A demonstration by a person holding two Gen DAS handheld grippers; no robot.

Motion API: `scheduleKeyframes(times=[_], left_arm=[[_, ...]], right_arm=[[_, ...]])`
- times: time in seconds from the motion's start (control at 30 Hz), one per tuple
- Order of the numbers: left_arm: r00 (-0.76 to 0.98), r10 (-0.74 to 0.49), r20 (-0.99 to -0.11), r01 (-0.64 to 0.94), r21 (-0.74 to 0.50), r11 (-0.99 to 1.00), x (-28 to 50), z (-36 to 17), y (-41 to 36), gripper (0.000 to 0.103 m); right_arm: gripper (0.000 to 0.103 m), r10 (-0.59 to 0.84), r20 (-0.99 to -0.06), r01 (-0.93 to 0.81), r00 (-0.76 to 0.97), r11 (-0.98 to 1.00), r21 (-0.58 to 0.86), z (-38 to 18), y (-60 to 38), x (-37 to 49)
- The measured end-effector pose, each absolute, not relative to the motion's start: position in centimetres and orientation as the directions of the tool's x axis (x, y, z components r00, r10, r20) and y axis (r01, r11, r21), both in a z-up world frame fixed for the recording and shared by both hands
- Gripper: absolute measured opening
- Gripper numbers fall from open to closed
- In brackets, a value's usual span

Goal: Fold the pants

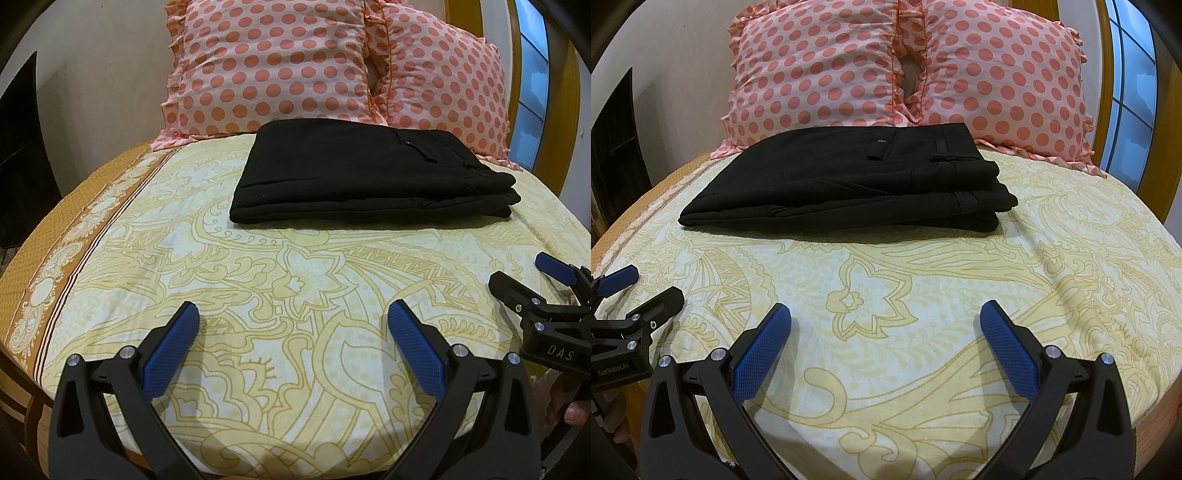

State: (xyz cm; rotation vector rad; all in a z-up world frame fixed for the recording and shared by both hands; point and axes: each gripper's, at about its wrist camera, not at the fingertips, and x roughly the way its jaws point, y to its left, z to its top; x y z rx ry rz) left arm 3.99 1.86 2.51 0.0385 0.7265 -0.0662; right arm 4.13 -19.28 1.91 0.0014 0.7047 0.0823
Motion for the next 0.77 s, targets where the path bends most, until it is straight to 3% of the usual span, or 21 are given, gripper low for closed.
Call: scheduleKeyframes(times=[0.77], left_arm=[[0.733, -0.051, -0.678, 0.08, 0.011, 0.997, 4.34, 2.59, 1.89, 0.101]], right_arm=[[0.102, 0.074, -0.645, -0.072, 0.761, 0.997, 0.029, 1.87, -19.21, 4.08]])
